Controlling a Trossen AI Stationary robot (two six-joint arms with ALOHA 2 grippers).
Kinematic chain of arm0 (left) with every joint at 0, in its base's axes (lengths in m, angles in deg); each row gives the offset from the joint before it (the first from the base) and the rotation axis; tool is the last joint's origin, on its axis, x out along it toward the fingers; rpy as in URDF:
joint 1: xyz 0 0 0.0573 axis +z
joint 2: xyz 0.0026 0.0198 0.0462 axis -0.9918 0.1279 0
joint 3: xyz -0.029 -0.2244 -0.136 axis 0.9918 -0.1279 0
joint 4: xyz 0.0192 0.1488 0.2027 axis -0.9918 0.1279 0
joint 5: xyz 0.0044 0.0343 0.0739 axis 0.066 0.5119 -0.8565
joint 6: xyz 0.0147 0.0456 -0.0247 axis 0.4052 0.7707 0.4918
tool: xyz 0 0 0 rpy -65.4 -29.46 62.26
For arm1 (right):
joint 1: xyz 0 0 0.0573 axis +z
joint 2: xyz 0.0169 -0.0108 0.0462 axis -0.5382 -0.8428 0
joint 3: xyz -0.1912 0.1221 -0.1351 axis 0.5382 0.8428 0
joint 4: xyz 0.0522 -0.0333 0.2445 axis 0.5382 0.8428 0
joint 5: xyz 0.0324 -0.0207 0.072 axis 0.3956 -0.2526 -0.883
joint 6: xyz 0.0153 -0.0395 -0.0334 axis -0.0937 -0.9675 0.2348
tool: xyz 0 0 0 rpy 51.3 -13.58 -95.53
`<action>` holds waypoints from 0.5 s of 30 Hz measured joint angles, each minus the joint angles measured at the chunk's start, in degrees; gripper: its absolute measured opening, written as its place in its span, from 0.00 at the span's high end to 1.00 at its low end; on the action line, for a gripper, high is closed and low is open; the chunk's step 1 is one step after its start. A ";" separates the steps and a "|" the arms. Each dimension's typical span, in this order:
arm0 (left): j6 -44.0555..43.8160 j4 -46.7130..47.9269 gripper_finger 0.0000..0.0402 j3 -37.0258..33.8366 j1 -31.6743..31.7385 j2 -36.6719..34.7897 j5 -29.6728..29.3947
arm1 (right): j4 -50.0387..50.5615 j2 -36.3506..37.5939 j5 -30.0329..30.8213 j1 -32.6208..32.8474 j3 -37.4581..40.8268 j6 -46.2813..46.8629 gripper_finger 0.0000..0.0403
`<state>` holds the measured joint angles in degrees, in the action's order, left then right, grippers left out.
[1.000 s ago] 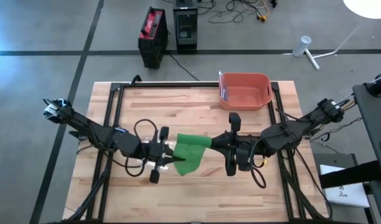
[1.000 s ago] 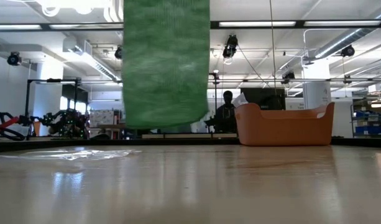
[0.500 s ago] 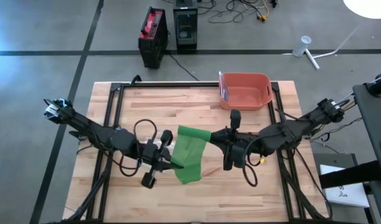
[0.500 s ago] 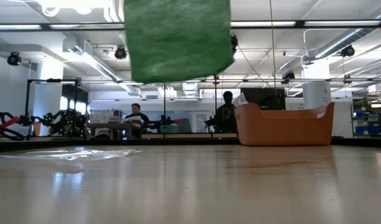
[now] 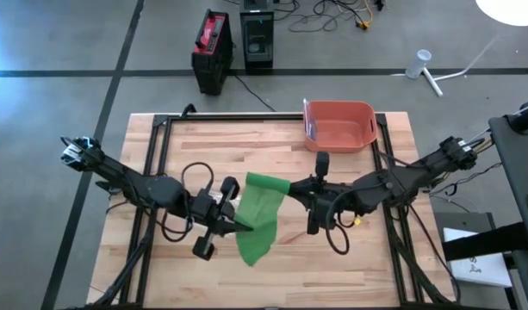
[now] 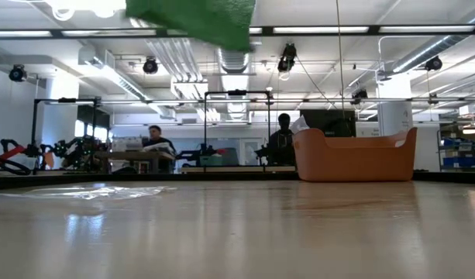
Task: Roll bandage
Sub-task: Roll the green bandage
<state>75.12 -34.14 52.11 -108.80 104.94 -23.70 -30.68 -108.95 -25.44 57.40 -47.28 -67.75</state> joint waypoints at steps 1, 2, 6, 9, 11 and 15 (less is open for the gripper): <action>0.15 -0.70 1.00 0.00 0.00 0.00 0.00 | 0.83 0.00 -0.02 -0.04 0.21 0.78 0.99; 0.17 -1.52 1.00 0.00 0.00 0.02 0.00 | 1.60 0.00 -0.04 -0.04 0.44 1.47 0.99; 1.39 -5.84 1.00 0.00 0.02 0.02 -0.02 | 3.37 0.00 -0.15 -0.02 1.77 5.18 0.99; 1.45 -8.54 0.97 0.00 0.63 0.02 -0.05 | 3.64 -0.55 -0.40 -0.02 3.23 7.27 0.99; 1.16 -9.58 0.93 0.00 1.23 0.02 -0.68 | 4.05 -1.31 -1.67 -0.02 3.90 8.88 0.99; -1.07 -10.76 0.82 -0.02 3.14 0.04 -0.74 | 5.62 -3.69 -5.79 -0.02 3.93 13.03 0.99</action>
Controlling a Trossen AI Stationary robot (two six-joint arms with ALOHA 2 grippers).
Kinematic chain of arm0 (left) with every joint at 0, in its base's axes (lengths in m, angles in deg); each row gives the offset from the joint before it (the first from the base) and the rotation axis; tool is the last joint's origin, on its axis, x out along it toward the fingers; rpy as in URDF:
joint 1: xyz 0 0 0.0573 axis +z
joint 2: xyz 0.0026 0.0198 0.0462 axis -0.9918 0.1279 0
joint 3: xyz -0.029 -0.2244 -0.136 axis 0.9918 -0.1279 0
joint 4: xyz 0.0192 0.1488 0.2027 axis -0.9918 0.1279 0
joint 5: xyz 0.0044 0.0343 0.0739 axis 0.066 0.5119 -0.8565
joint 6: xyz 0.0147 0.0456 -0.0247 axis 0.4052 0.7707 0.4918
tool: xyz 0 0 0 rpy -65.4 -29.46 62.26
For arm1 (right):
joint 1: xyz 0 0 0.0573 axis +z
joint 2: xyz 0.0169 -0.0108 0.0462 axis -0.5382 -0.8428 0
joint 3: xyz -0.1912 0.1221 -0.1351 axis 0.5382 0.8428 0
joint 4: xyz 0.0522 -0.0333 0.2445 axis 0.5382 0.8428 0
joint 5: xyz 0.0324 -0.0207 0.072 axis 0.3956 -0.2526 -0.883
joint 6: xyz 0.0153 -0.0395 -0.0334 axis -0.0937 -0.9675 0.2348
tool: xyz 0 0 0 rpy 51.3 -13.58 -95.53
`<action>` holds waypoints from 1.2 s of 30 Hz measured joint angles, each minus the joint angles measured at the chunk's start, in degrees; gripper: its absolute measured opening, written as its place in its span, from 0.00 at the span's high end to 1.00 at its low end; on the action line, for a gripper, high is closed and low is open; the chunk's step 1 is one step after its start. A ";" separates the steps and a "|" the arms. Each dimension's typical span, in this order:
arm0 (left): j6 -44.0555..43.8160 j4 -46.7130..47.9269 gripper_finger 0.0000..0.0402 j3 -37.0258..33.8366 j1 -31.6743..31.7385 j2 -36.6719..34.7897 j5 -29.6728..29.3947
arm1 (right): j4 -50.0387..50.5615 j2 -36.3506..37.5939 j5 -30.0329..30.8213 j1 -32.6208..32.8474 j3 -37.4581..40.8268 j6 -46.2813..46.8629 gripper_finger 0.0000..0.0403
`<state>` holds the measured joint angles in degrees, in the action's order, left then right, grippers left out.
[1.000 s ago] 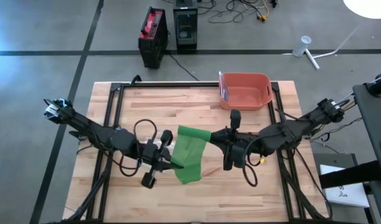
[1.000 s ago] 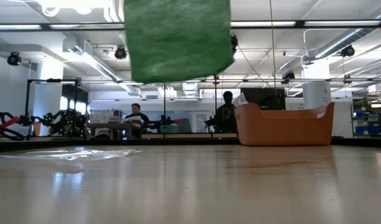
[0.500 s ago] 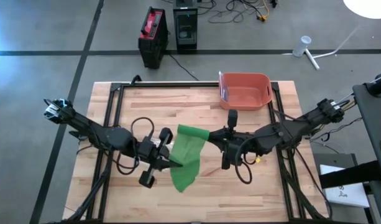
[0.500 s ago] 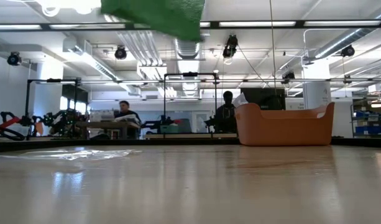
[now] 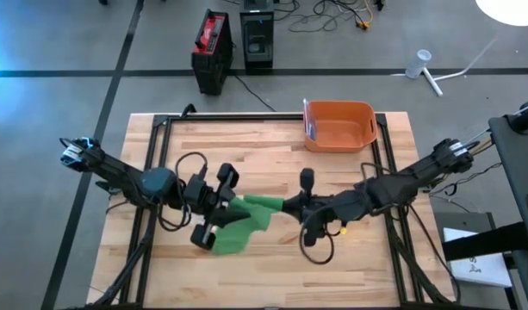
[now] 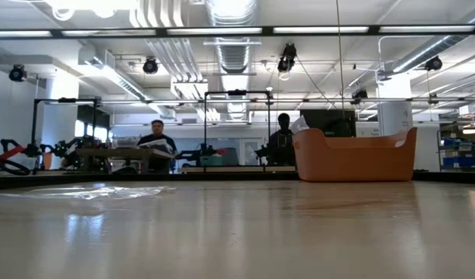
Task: Roll bandage
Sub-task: Roll the green bandage
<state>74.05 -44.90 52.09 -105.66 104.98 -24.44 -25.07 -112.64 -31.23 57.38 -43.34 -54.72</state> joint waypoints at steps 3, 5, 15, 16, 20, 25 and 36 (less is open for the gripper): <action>-2.57 0.47 0.72 -0.02 1.49 -0.04 -0.07 | 0.86 -2.12 -1.43 0.02 0.00 2.69 0.99; -3.91 1.92 0.65 -0.08 2.44 -0.55 -0.05 | 1.55 -3.36 -4.56 0.06 0.00 5.08 0.99; -8.40 26.62 0.42 -0.11 4.94 -10.44 -1.07 | 5.44 -3.82 -15.78 4.30 0.05 15.01 0.99; -8.40 29.22 0.41 -0.11 4.94 -11.40 -1.54 | 5.62 -3.39 -16.49 4.77 0.06 15.32 0.99; -8.23 38.25 0.41 -0.07 5.03 -13.39 -6.80 | 6.15 -1.98 -22.21 6.28 -0.55 17.07 0.99; -8.36 42.62 0.43 -2.25 5.56 -12.26 -11.13 | 6.04 -1.46 -29.32 7.09 -2.46 20.38 0.99; -13.10 32.45 0.45 -16.08 5.37 -5.57 -5.72 | 4.58 -1.09 -33.70 6.98 -5.78 26.70 0.99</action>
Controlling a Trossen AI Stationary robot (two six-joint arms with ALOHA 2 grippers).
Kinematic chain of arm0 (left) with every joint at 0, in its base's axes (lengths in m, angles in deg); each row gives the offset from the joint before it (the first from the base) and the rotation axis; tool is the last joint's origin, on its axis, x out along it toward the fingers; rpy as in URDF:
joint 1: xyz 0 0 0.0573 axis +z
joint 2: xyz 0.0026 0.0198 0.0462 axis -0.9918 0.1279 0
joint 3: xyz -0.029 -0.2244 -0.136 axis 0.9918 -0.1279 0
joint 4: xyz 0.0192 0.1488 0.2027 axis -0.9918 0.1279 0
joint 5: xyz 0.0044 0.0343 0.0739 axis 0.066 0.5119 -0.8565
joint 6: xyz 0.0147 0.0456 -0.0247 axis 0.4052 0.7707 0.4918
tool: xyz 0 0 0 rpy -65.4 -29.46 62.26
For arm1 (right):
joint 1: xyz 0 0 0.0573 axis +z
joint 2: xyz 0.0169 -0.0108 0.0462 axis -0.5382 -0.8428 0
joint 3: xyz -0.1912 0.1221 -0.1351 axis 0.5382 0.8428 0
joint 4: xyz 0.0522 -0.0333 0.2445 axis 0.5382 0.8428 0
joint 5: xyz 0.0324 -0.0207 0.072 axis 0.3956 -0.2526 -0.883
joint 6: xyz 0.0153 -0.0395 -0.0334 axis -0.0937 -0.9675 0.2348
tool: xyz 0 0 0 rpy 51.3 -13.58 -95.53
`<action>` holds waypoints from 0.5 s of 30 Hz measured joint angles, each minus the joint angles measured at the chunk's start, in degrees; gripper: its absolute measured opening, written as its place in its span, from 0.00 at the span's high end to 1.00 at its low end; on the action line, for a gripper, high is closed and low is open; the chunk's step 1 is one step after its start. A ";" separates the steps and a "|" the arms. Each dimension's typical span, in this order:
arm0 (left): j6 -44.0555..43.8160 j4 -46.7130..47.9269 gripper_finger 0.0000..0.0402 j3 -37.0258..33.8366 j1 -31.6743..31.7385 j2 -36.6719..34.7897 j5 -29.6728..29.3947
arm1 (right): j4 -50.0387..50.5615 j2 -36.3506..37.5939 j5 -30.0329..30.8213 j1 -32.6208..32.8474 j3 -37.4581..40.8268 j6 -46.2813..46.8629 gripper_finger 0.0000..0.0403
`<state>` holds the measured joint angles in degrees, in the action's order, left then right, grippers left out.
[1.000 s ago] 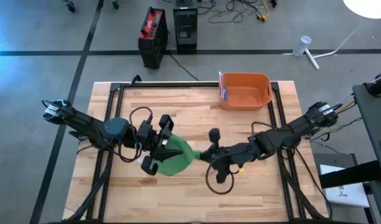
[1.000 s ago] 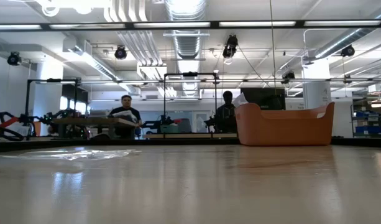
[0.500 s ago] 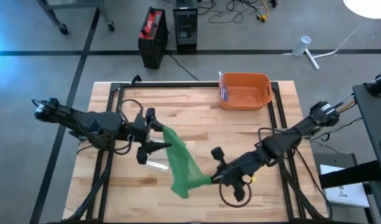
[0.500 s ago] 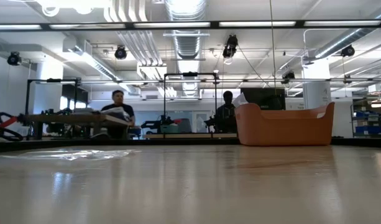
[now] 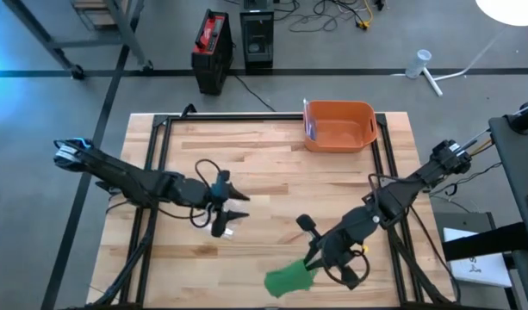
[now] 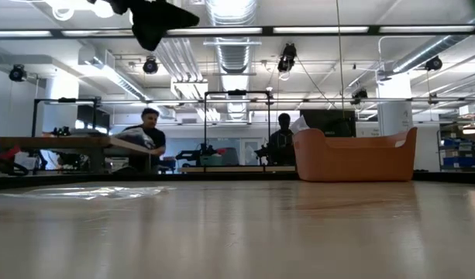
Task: Roll bandage
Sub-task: Roll the green bandage
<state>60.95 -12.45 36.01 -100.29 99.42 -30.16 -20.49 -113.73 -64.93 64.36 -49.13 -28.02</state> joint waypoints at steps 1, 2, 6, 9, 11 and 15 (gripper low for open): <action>-0.21 -3.12 0.45 -1.30 -0.11 0.32 0.22 | -0.14 0.00 0.10 -0.07 -0.31 0.05 0.99; -0.27 -6.62 0.45 -2.57 -0.15 0.65 0.79 | -0.20 0.00 0.57 -0.07 -0.67 0.07 0.99; 0.82 -26.52 0.45 -8.11 -0.71 2.94 4.41 | -0.93 0.04 7.49 -0.07 -2.60 1.42 0.99; 3.45 -42.09 0.46 -11.28 -1.57 5.90 6.53 | 0.03 0.07 15.70 -0.25 -3.49 1.47 0.99; 5.37 -50.08 0.46 -12.19 -2.15 8.17 6.65 | 0.30 0.07 20.53 -0.46 -3.64 1.45 0.99; 7.47 -56.63 0.44 -10.99 -2.56 13.36 6.64 | 0.53 0.11 24.41 -1.26 -3.70 1.38 0.99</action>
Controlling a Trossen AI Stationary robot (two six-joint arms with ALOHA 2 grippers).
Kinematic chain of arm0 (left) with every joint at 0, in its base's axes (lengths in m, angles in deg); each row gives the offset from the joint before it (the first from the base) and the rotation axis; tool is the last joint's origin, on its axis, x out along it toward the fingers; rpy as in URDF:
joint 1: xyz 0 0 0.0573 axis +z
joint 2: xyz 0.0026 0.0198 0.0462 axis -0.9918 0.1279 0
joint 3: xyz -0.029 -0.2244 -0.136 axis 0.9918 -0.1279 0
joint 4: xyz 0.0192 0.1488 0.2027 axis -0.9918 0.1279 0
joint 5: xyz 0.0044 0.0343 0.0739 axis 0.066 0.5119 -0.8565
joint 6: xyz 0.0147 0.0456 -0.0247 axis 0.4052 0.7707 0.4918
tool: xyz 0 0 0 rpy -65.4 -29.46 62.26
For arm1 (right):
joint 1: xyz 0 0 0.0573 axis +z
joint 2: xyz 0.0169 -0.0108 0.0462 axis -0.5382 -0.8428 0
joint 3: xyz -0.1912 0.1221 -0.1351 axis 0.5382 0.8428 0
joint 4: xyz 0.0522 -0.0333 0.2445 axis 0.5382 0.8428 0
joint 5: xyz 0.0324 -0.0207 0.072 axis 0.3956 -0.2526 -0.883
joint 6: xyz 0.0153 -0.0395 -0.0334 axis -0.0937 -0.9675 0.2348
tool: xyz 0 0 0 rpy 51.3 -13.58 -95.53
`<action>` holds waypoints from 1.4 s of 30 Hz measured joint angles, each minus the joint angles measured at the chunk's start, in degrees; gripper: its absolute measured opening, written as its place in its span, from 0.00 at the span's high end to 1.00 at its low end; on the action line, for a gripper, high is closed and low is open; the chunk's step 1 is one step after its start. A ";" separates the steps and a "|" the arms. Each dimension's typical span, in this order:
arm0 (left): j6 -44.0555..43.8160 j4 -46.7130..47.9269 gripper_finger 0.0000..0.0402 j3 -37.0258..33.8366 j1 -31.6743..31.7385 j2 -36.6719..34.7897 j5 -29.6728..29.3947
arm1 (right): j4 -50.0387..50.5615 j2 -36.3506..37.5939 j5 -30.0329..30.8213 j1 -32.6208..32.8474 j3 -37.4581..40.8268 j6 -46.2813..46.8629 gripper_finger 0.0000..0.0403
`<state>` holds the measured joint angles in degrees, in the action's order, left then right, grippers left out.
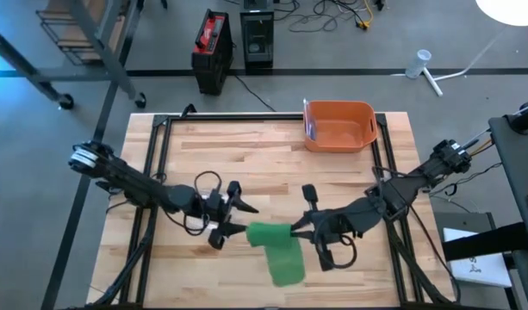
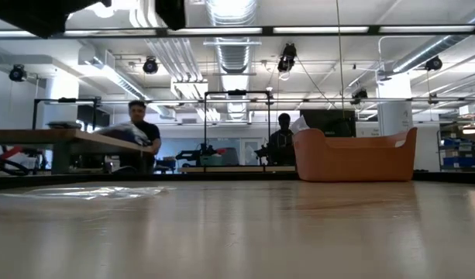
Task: Roll bandage
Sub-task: Roll the green bandage
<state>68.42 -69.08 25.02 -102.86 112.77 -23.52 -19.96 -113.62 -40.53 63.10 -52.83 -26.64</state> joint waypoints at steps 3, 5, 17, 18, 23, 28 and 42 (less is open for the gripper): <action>0.78 -0.17 0.42 3.62 0.00 3.59 0.02 | 0.20 0.00 0.07 -0.54 0.00 -0.39 0.99; 1.80 0.11 0.40 6.09 0.00 5.59 0.01 | 0.88 0.02 0.14 -0.58 0.00 -0.44 0.99; 7.01 20.08 0.36 12.63 -0.22 2.18 -10.11 | 3.97 0.12 0.02 -0.43 0.00 0.07 0.99; 7.33 20.84 0.36 12.66 -0.24 1.42 -10.54 | 4.05 0.19 -0.07 -0.43 0.00 0.05 0.99; 9.26 17.45 0.39 12.75 -0.20 0.26 -6.61 | 3.93 0.33 -0.15 -0.43 0.00 -1.11 0.99; 11.63 17.76 0.46 16.83 -0.25 3.72 -1.23 | 2.50 0.33 -0.35 -0.56 -0.01 -2.12 0.99; 21.44 26.38 0.98 23.71 -0.39 0.53 -11.30 | 6.46 0.34 -7.56 1.01 0.09 1.55 0.99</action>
<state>89.86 -42.70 48.73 -103.25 113.30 -34.82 -13.50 -113.28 -48.08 64.11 -52.74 -25.09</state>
